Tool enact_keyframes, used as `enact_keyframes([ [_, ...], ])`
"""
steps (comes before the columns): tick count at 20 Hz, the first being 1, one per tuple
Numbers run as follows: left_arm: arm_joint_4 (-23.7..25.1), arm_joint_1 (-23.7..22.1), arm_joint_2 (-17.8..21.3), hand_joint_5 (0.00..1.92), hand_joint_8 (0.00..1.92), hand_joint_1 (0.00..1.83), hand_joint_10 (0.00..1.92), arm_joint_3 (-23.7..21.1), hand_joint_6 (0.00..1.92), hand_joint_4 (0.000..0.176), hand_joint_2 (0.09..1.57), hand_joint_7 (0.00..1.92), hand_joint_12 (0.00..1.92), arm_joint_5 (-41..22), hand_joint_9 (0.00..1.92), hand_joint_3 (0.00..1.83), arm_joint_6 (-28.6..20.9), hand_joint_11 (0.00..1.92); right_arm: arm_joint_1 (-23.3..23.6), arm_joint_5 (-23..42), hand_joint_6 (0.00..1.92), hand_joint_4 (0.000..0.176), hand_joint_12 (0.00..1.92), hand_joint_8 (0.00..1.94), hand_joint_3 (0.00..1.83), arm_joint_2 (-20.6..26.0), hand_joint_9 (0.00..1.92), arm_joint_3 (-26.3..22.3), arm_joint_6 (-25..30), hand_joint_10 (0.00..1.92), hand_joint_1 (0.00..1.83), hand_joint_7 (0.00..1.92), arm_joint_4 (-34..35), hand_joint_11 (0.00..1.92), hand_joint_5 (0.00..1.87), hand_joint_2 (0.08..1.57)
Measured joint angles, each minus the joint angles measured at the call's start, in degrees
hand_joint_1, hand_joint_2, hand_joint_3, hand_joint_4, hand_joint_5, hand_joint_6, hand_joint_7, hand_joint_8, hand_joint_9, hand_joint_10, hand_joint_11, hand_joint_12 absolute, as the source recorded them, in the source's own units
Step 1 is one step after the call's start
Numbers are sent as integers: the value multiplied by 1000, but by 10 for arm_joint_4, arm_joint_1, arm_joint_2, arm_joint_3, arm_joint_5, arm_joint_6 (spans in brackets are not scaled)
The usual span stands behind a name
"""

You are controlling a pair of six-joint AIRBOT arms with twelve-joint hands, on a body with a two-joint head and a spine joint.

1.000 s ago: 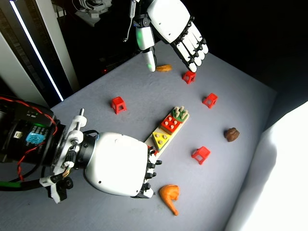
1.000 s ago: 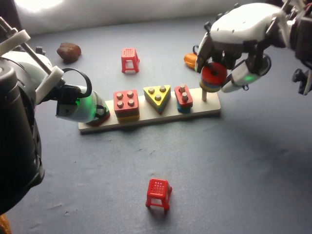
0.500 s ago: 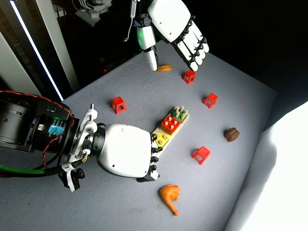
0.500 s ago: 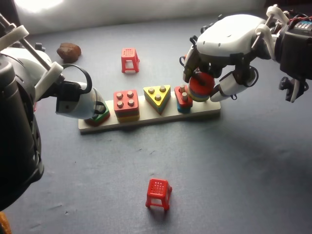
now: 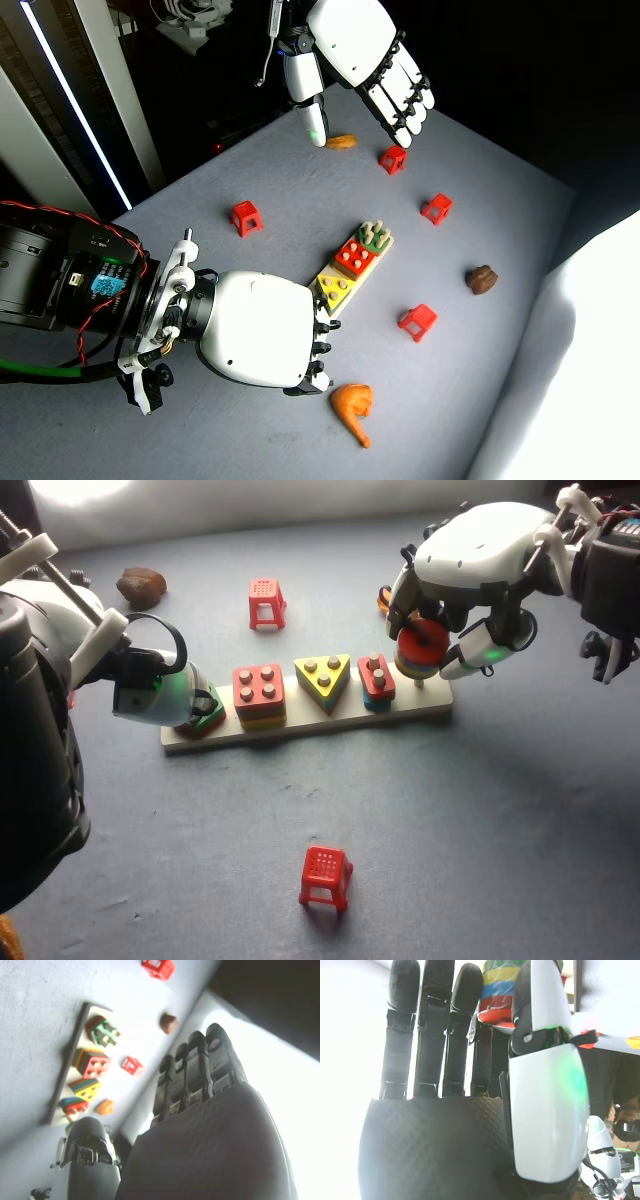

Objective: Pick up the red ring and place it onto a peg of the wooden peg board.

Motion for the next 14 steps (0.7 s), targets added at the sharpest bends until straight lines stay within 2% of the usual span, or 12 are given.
enact_keyframes([
  [1, -1, 0, 0, 115, 2, 0, 3, 0, 3, 0, 1177, 108, 58, 0, 79, 1, 0, 23, 0, -1, 1089, 32, 1177, 943, 0, 0, 1208, 0, 0, 6, 1206, 986, 0, 729, 937, 1130],
  [7, -1, 0, 0, 77, 0, 0, 2, 0, 0, 0, 1175, 63, 20, 0, 37, 0, -2, 8, -4, 6, 1037, 33, 1148, 894, 0, 2, 1227, 0, -5, 10, 1214, 1016, 0, 748, 969, 1115],
  [8, -1, 0, 0, 50, 0, 0, 0, 0, 0, 0, 1179, 41, 3, 0, 15, 1, -2, 1, -9, 10, 961, 34, 1141, 818, 0, 0, 1249, 3, -10, 17, 1225, 1063, 0, 777, 1016, 1094],
  [12, -1, 0, 0, 60, 10, 0, 10, 0, 7, 0, 1173, 61, 4, 0, 36, 0, -2, 9, -21, 19, 1015, 35, 1142, 872, 1, -11, 1214, 12, -15, 2, 1217, 1036, 0, 734, 975, 1107],
  [13, -1, 0, 0, 74, 11, 0, 14, 0, 10, 0, 1170, 72, 13, 0, 52, 0, -2, 27, -25, 23, 1085, 29, 1132, 925, 2, -14, 1170, 17, -14, 4, 1210, 1012, 2, 717, 923, 1124],
  [14, -1, 0, 0, 79, 11, 0, 13, 0, 11, 0, 1170, 73, 16, 0, 54, 0, -2, 33, -25, 22, 1098, 17, 1100, 903, 0, -17, 1168, 21, -14, 3, 1214, 1036, 2, 729, 904, 1123],
])
